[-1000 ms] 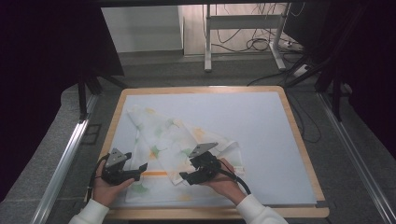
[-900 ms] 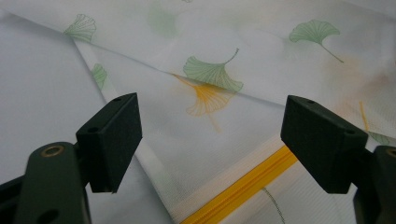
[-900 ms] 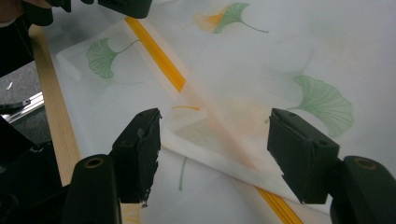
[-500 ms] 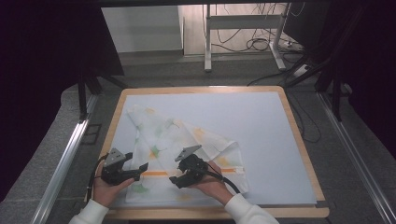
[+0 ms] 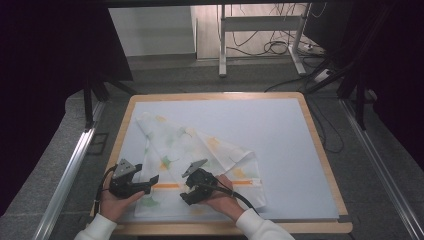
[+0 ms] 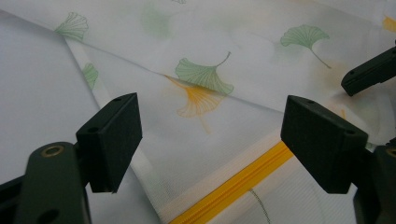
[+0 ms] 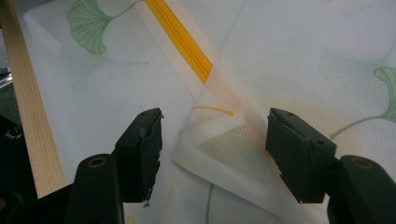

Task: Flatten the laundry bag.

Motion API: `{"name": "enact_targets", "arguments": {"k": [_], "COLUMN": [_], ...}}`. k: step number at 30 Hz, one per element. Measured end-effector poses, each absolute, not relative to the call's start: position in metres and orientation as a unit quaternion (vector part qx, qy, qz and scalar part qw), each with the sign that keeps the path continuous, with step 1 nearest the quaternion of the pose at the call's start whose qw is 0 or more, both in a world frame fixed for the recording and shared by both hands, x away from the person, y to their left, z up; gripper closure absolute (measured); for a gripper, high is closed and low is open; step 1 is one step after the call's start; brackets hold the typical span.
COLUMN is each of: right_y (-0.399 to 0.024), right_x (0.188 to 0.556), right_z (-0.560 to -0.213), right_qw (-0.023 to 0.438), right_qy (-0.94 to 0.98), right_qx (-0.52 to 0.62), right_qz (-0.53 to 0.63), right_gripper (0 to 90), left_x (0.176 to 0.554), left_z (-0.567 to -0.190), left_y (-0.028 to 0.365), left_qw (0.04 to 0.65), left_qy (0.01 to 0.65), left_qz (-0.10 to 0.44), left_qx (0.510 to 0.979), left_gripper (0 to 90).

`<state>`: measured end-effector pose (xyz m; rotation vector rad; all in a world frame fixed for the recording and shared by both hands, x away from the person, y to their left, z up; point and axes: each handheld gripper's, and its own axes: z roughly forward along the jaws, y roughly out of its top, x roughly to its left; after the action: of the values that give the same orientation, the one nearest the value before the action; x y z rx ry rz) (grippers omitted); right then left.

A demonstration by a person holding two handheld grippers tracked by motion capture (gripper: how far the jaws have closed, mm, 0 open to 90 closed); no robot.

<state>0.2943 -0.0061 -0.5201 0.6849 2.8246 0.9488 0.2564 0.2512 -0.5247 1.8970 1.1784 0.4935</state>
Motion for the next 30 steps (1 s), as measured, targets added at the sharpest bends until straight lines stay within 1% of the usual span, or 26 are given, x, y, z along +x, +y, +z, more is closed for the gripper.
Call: {"name": "enact_targets", "arguments": {"k": [3,5,6,11,13,14,15,16,17,19,20,23,27,28,29,30], "right_y": [-0.005,-0.004,-0.004,-0.003,-0.003,-0.004,-0.004,-0.005,-0.006,-0.008,-0.008,-0.01,-0.013,-0.014,-0.016,-0.016], "right_x": [0.293,0.292,0.292,0.288,0.288,0.289,0.289,0.29,0.291,0.292,0.292,0.294,0.298,0.299,0.301,0.301], "right_z": [-0.522,-0.523,-0.523,-0.525,-0.525,-0.525,-0.525,-0.525,-0.524,-0.524,-0.524,-0.524,-0.524,-0.523,-0.523,-0.523], "right_qw": [0.047,0.062,0.062,0.089,0.091,0.094,0.094,0.096,0.099,0.099,0.099,0.107,0.095,0.092,0.086,0.086], "right_qy": [0.926,0.928,0.928,0.93,0.93,0.929,0.929,0.928,0.926,0.924,0.924,0.922,0.918,0.917,0.914,0.914], "right_qx": [0.223,0.219,0.219,0.209,0.209,0.214,0.214,0.215,0.219,0.225,0.225,0.229,0.237,0.241,0.246,0.246], "right_qz": [0.302,0.295,0.295,0.288,0.288,0.287,0.287,0.289,0.291,0.294,0.294,0.295,0.305,0.306,0.312,0.312], "right_gripper": [35.8,36.1,36.1,39.9,41.1,45.5,45.5,48.3,54.5,59.0,59.0,68.2,74.3,79.6,81.6,81.6], "left_x": [0.256,0.256,0.256,0.256,0.256,0.256,0.256,0.256,0.256,0.256,0.256,0.256,0.257,0.257,0.257,0.257], "left_z": [-0.525,-0.525,-0.525,-0.524,-0.524,-0.524,-0.524,-0.524,-0.524,-0.525,-0.525,-0.525,-0.525,-0.525,-0.525,-0.525], "left_y": [0.252,0.252,0.252,0.252,0.252,0.252,0.252,0.252,0.252,0.252,0.252,0.251,0.251,0.251,0.251,0.251], "left_qw": [0.415,0.415,0.415,0.414,0.414,0.415,0.415,0.414,0.414,0.413,0.413,0.412,0.412,0.412,0.412,0.412], "left_qy": [0.47,0.47,0.469,0.469,0.469,0.469,0.469,0.469,0.469,0.469,0.469,0.469,0.469,0.469,0.468,0.468], "left_qz": [0.196,0.196,0.196,0.196,0.196,0.196,0.196,0.196,0.196,0.197,0.197,0.198,0.198,0.198,0.198,0.198], "left_qx": [0.754,0.754,0.754,0.755,0.755,0.755,0.755,0.755,0.755,0.755,0.755,0.756,0.755,0.756,0.756,0.756], "left_gripper": [20.1,20.0,20.0,19.9,19.9,19.9,19.9,19.9,19.9,19.9,19.9,19.8,19.7,19.7,19.7,19.7]}}
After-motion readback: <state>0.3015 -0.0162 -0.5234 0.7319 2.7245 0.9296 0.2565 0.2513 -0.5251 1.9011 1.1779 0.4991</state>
